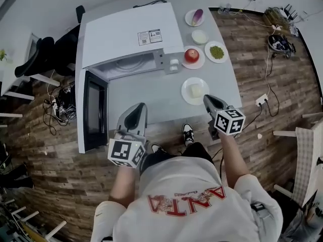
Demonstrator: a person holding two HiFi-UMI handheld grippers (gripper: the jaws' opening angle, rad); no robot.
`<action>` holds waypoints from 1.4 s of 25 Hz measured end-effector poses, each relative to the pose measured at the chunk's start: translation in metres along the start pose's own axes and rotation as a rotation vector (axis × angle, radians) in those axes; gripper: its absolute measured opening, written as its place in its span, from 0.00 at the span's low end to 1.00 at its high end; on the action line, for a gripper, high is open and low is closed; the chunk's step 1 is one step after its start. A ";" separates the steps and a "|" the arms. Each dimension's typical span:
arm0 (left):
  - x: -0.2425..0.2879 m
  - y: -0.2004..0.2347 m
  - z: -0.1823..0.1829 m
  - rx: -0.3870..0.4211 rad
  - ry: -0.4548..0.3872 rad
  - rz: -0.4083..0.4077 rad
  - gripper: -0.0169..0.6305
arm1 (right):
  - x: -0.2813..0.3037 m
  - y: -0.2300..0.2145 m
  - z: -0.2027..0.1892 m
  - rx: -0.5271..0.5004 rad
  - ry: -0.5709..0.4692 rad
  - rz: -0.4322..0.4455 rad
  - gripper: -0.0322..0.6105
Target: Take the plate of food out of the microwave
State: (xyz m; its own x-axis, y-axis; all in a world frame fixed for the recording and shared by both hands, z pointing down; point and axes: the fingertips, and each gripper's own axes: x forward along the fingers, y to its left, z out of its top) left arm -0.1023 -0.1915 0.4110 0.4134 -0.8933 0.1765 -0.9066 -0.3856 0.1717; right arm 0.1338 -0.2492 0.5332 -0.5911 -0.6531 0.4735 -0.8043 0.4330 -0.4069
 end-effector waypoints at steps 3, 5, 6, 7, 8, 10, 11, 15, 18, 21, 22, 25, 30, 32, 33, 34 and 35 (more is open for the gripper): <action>-0.005 -0.001 0.014 0.003 -0.026 0.020 0.04 | -0.016 0.027 0.041 -0.073 -0.095 0.046 0.05; -0.008 -0.001 0.024 0.006 -0.048 0.028 0.04 | -0.027 0.046 0.068 -0.117 -0.159 0.076 0.05; -0.011 0.000 0.029 0.009 -0.060 0.035 0.04 | -0.032 0.056 0.080 -0.140 -0.188 0.092 0.05; -0.014 0.001 0.033 0.012 -0.070 0.042 0.04 | -0.036 0.066 0.092 -0.164 -0.216 0.108 0.05; -0.017 0.003 0.038 0.014 -0.078 0.050 0.04 | -0.040 0.075 0.104 -0.188 -0.242 0.123 0.05; -0.023 0.003 0.047 0.017 -0.091 0.065 0.04 | -0.051 0.092 0.126 -0.229 -0.292 0.149 0.05; -0.026 0.004 0.051 0.017 -0.097 0.071 0.04 | -0.057 0.100 0.136 -0.246 -0.317 0.160 0.05; -0.037 0.005 0.067 0.012 -0.116 0.093 0.04 | -0.081 0.127 0.171 -0.311 -0.407 0.193 0.05; -0.042 0.004 0.076 0.017 -0.128 0.100 0.04 | -0.093 0.141 0.185 -0.375 -0.446 0.199 0.05; -0.044 0.003 0.081 0.021 -0.137 0.101 0.04 | -0.095 0.142 0.188 -0.408 -0.451 0.177 0.05; -0.044 0.003 0.082 0.022 -0.137 0.100 0.04 | -0.095 0.141 0.187 -0.404 -0.449 0.175 0.05; -0.045 0.000 0.083 0.026 -0.136 0.097 0.04 | -0.095 0.138 0.185 -0.390 -0.442 0.176 0.05; -0.047 -0.001 0.086 0.034 -0.139 0.094 0.04 | -0.094 0.138 0.181 -0.374 -0.427 0.183 0.05; -0.047 -0.001 0.086 0.037 -0.137 0.091 0.04 | -0.092 0.140 0.179 -0.374 -0.423 0.186 0.05; -0.047 -0.001 0.086 0.037 -0.137 0.090 0.04 | -0.092 0.141 0.178 -0.377 -0.424 0.187 0.05; -0.047 -0.001 0.086 0.037 -0.137 0.090 0.04 | -0.092 0.142 0.177 -0.381 -0.427 0.188 0.05; -0.047 -0.001 0.086 0.036 -0.137 0.089 0.04 | -0.093 0.143 0.177 -0.387 -0.431 0.189 0.05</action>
State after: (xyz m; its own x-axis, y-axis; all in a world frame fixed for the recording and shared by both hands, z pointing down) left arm -0.1279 -0.1686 0.3190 0.3183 -0.9464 0.0550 -0.9425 -0.3096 0.1260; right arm 0.0842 -0.2369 0.2925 -0.7130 -0.7006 0.0292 -0.6994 0.7075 -0.1011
